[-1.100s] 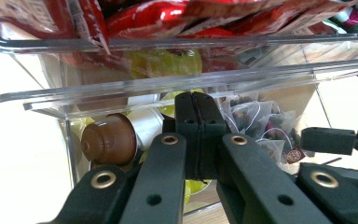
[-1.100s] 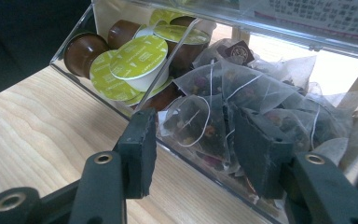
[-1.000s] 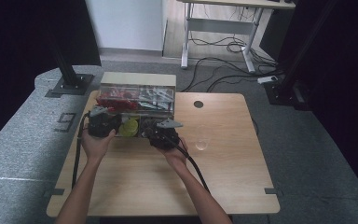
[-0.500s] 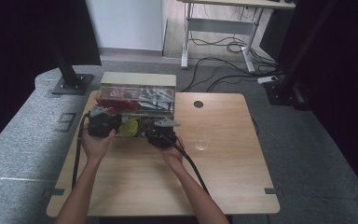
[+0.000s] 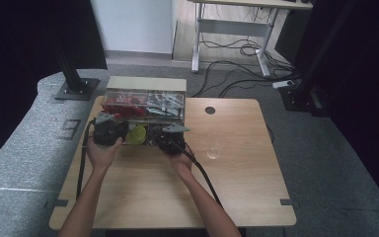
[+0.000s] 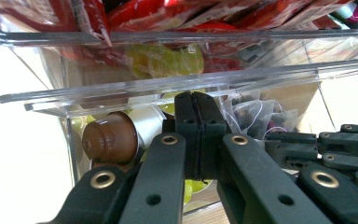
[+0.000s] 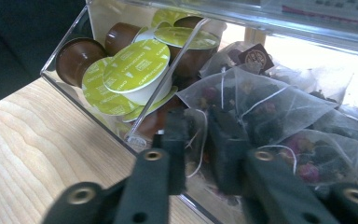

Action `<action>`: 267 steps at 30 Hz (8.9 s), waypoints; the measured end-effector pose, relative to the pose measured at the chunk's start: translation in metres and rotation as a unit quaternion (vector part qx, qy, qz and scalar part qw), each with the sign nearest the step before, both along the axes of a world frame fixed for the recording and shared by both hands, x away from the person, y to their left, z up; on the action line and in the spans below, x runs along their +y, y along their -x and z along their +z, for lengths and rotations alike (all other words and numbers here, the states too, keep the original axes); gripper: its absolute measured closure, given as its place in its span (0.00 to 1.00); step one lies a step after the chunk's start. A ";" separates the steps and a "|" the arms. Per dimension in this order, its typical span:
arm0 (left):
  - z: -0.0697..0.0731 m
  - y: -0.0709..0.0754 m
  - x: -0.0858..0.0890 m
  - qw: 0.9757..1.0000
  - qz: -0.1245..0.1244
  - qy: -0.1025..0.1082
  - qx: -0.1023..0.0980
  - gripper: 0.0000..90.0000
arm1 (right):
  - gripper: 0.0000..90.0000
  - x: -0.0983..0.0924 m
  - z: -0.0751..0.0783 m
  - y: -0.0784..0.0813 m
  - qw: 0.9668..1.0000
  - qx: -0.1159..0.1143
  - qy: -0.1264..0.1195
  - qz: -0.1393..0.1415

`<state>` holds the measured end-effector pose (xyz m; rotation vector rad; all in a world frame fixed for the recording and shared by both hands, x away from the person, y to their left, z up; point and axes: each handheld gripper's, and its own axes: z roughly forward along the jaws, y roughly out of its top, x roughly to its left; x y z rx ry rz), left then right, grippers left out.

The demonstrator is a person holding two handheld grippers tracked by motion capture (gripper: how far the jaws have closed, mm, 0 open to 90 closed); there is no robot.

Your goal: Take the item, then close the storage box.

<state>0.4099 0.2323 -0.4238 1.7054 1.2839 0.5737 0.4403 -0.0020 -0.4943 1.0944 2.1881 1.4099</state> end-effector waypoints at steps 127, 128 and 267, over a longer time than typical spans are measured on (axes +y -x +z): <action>-0.003 -0.003 -0.002 1.000 0.004 -0.004 0.008 0.99 | 0.99 -0.194 0.059 0.041 0.988 -0.080 -0.036 -0.125; -0.003 -0.003 -0.002 1.000 0.004 -0.004 0.008 0.98 | 0.99 -0.194 0.058 0.041 0.988 -0.079 -0.036 -0.125; -0.061 0.020 0.006 0.998 -0.002 0.003 0.060 1.00 | 0.70 -0.205 -0.004 0.078 0.993 -0.042 -0.026 -0.103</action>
